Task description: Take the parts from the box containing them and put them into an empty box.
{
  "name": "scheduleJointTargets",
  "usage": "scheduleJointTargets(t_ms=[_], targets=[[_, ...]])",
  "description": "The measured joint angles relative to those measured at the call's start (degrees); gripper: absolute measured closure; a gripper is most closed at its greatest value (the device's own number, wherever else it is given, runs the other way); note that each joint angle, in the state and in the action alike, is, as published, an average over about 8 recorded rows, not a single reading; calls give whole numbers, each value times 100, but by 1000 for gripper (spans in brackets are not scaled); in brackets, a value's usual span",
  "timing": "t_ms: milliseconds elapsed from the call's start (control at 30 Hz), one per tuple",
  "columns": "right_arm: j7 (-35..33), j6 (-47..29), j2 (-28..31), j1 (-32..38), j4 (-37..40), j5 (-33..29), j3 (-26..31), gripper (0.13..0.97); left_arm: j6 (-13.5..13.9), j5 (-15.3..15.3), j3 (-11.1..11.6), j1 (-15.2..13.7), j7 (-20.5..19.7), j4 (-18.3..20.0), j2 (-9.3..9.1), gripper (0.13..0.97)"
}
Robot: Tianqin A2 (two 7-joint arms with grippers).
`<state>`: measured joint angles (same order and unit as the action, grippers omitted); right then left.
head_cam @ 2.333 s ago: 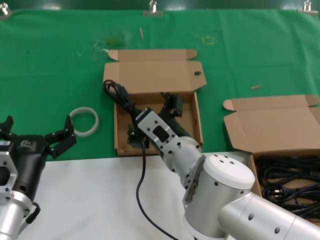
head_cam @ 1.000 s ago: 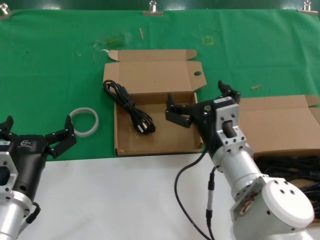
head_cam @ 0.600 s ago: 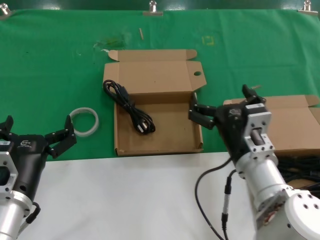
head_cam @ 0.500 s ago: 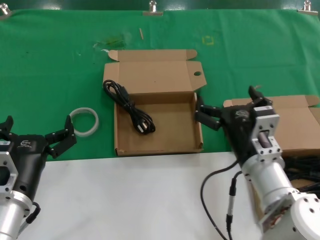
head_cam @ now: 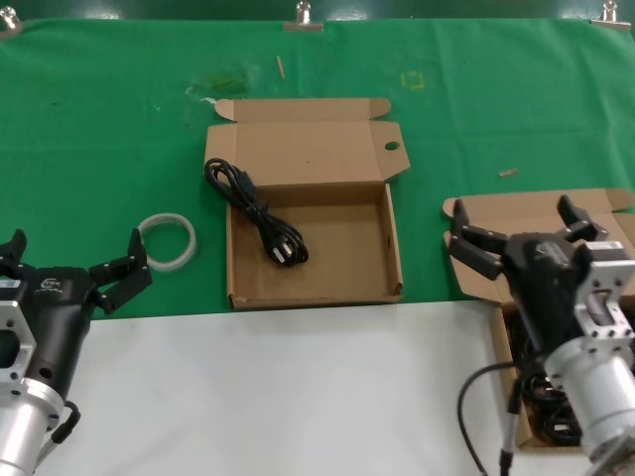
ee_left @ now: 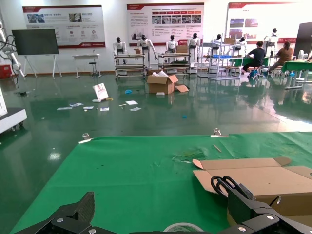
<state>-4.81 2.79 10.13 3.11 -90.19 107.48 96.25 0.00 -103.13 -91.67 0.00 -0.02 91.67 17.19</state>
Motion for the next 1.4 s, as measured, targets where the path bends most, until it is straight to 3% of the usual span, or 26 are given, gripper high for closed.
scheduleJointTargets(t_ms=[233,1400], targets=[[268,-155,0,-173,-83,-241,-255,129,0,0,0,0,1,0,0,132],[278,-161,-1,-179,-86,-251,-264,129,0,0,0,0,2,0,0,132]])
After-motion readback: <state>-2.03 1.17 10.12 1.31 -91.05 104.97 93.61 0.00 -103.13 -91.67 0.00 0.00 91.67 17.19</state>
